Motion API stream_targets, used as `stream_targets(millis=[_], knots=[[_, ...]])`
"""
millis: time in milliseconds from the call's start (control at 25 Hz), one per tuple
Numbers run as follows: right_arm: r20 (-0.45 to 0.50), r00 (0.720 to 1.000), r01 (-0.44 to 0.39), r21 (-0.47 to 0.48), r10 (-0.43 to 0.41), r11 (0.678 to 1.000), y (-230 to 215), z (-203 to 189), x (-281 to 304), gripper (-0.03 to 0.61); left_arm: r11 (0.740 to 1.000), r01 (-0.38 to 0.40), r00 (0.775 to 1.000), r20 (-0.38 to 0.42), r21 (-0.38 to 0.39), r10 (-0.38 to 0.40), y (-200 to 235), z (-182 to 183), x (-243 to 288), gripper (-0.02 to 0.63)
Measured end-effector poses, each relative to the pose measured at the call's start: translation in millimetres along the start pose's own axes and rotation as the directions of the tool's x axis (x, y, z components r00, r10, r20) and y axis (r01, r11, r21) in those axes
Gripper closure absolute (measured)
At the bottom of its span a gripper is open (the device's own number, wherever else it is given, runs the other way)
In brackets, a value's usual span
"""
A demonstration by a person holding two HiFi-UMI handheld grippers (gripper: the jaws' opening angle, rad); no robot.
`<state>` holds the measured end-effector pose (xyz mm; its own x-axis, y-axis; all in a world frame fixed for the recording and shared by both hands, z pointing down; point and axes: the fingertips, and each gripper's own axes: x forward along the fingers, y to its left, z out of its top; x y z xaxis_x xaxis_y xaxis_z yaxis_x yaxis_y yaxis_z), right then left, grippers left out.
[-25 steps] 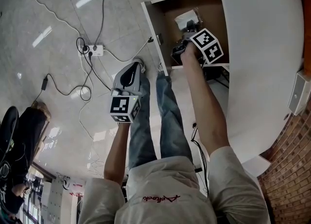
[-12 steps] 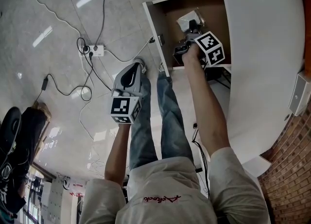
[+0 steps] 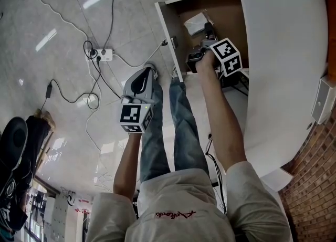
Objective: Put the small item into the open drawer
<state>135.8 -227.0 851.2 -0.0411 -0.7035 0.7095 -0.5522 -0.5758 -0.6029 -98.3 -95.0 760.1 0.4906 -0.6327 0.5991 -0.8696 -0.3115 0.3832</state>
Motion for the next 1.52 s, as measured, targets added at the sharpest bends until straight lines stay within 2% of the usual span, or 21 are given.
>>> stream_targets(millis=[160,320,480,560,640,680,720,800,880,960,1000,1080,1320,1400,1520], knots=[[0.009,1.000,0.027,-0.019,-0.027,0.999,-3,0,-11,0.418,1.000,-0.003,1.000,0.009,-0.007,0.003,-2,3,0,0.604],[-0.006,0.998,0.056,-0.083,-0.057,0.995,-5,-4,-18,0.553,1.000,-0.006,1.000,0.016,-0.016,0.007,-5,9,-3,0.604],[-0.029,0.999,0.031,-0.146,-0.036,0.989,-2,-5,-22,0.566,1.000,-0.007,1.000,0.028,-0.012,0.007,-8,14,-4,0.604],[-0.050,0.998,0.009,-0.246,-0.022,0.969,4,-8,-24,0.566,1.000,-0.011,0.999,0.032,-0.013,0.011,-7,15,-5,0.604],[-0.079,0.997,-0.022,-0.386,-0.009,0.922,14,-14,-25,0.566,1.000,-0.013,0.999,0.034,-0.014,0.013,-7,15,-5,0.606],[-0.093,0.996,-0.041,-0.464,-0.002,0.885,20,-17,-27,0.566,1.000,-0.013,0.999,0.034,-0.015,0.013,-7,14,-5,0.604],[-0.106,0.994,-0.064,-0.543,0.006,0.837,27,-20,-28,0.566,1.000,-0.013,0.999,0.034,-0.016,0.013,-8,14,-5,0.604],[-0.132,0.991,-0.107,-0.686,0.021,0.720,42,-27,-33,0.566,1.000,-0.012,0.999,0.034,-0.017,0.013,-10,13,-5,0.604],[-0.150,0.988,-0.137,-0.783,0.030,0.607,53,-34,-37,0.566,1.000,-0.013,0.999,0.035,-0.017,0.013,-12,12,-5,0.604],[-0.158,0.987,-0.156,-0.841,0.041,0.518,62,-39,-42,0.566,1.000,-0.013,0.999,0.037,-0.017,0.014,-14,11,-5,0.604],[-0.160,0.986,-0.163,-0.860,0.049,0.484,65,-41,-45,0.566,1.000,-0.013,0.999,0.037,-0.015,0.013,-15,11,-5,0.604],[-0.164,0.984,-0.177,-0.883,0.068,0.435,71,-44,-53,0.566,1.000,-0.013,0.999,0.038,-0.010,0.013,-17,11,-7,0.604],[-0.181,0.978,-0.206,-0.926,0.108,0.315,84,-55,-84,0.566,1.000,-0.020,0.998,0.054,-0.005,0.020,-21,20,-17,0.605],[-0.183,0.976,-0.211,-0.933,0.122,0.291,91,-56,-94,0.566,1.000,-0.021,0.998,0.067,-0.006,0.021,-23,25,-21,0.604],[-0.182,0.974,-0.213,-0.939,0.136,0.272,98,-57,-113,0.566,1.000,-0.026,0.997,0.075,-0.009,0.026,-29,33,-29,0.604]])
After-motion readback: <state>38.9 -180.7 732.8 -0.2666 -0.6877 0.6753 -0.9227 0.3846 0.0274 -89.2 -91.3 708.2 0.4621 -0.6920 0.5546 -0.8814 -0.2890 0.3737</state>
